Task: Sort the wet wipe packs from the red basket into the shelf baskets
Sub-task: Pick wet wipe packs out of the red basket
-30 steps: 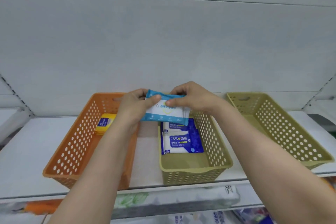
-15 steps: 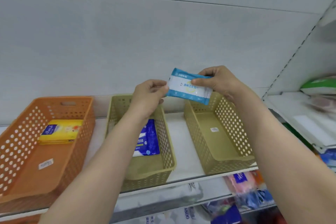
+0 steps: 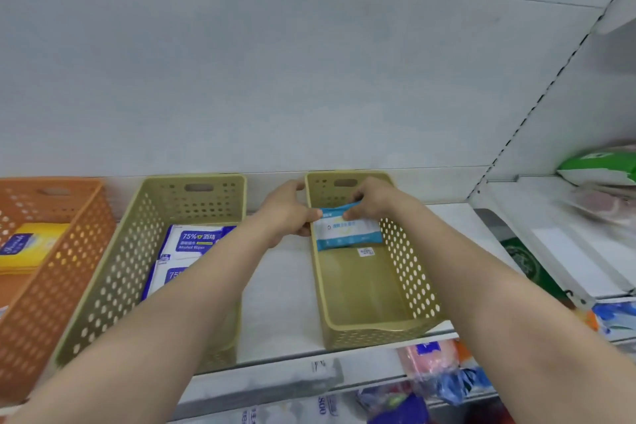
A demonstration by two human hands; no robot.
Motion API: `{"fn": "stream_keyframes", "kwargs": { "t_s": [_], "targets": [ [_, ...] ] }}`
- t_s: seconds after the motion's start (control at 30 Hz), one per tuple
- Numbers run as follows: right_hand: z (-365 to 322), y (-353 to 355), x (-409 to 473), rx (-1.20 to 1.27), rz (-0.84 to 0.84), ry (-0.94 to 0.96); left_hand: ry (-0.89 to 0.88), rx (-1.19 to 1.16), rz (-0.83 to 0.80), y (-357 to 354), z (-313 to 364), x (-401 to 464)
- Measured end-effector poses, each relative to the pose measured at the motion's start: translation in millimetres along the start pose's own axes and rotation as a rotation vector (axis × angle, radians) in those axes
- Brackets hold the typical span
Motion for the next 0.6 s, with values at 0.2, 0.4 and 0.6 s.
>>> {"fn": "stream_keyframes", "kwargs": {
  "t_s": [0.2,0.4,0.6],
  "targets": [
    [-11.5,-25.4,22.7,-0.118,0.093,0.079,-0.020,0.040,0.035,14.6,-2.4,-7.5],
    [-23.6,-33.7,21.6,-0.290,0.247,0.134,-0.043,0.073,0.029,21.6,-2.2,-18.6],
    [-28.0,-48.6,18.0,-0.337,0.137,0.087,-0.043,0.096,0.022,26.6,-8.8,-19.8]
  ]
}}
Point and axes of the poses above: each hand's wrist, its own x-axis towards the middle knuckle, its own y-axis out of the back of the hand, z = x × y, the point moved 8 cm from there along x, towards the middle knuckle, and after that the axes turned 9 degrees about x, right-handed, at the moved point
